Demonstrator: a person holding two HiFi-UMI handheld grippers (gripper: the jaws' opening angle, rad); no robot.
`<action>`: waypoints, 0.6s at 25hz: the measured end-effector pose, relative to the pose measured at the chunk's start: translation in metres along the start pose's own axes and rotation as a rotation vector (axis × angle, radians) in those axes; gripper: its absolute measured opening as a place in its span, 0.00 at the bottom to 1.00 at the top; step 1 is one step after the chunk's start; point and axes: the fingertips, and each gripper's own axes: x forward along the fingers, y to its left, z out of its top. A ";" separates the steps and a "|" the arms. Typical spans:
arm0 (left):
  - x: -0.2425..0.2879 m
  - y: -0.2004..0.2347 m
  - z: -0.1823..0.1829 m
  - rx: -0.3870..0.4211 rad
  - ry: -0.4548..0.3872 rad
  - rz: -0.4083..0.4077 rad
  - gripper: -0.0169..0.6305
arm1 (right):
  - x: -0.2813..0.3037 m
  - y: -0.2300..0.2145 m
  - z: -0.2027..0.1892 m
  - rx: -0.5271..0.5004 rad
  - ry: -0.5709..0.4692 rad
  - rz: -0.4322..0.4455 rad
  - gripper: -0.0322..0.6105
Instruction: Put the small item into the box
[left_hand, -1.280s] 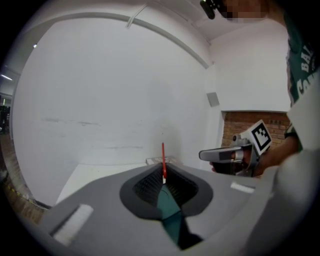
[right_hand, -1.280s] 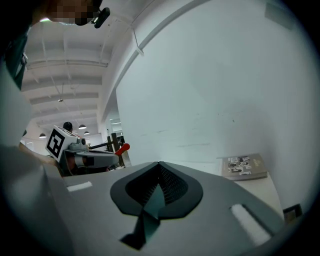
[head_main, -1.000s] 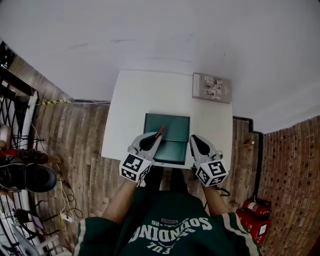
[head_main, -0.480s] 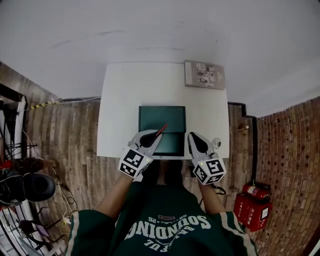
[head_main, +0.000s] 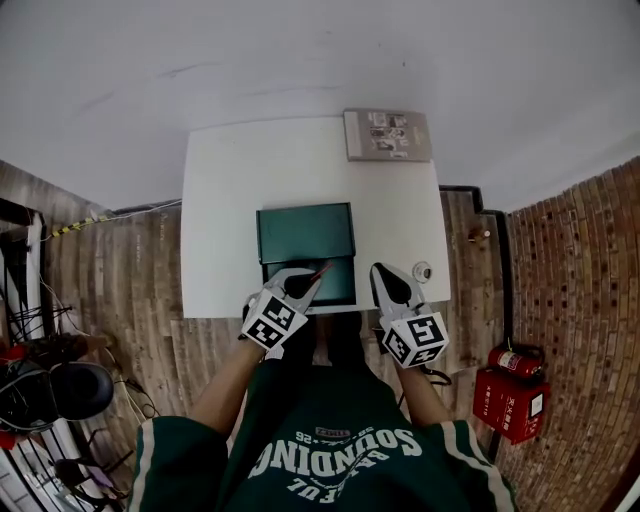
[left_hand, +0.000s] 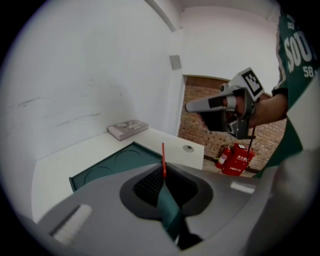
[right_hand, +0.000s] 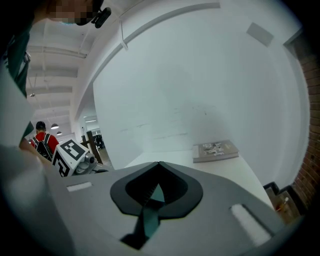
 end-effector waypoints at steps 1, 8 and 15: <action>0.005 -0.003 -0.004 0.004 0.019 -0.012 0.13 | -0.001 -0.002 -0.001 0.003 0.001 -0.002 0.05; 0.040 -0.017 -0.025 0.018 0.136 -0.054 0.13 | -0.009 -0.011 -0.007 0.019 0.005 -0.018 0.05; 0.074 -0.019 -0.056 0.005 0.313 -0.067 0.13 | -0.017 -0.021 -0.011 0.026 0.012 -0.032 0.05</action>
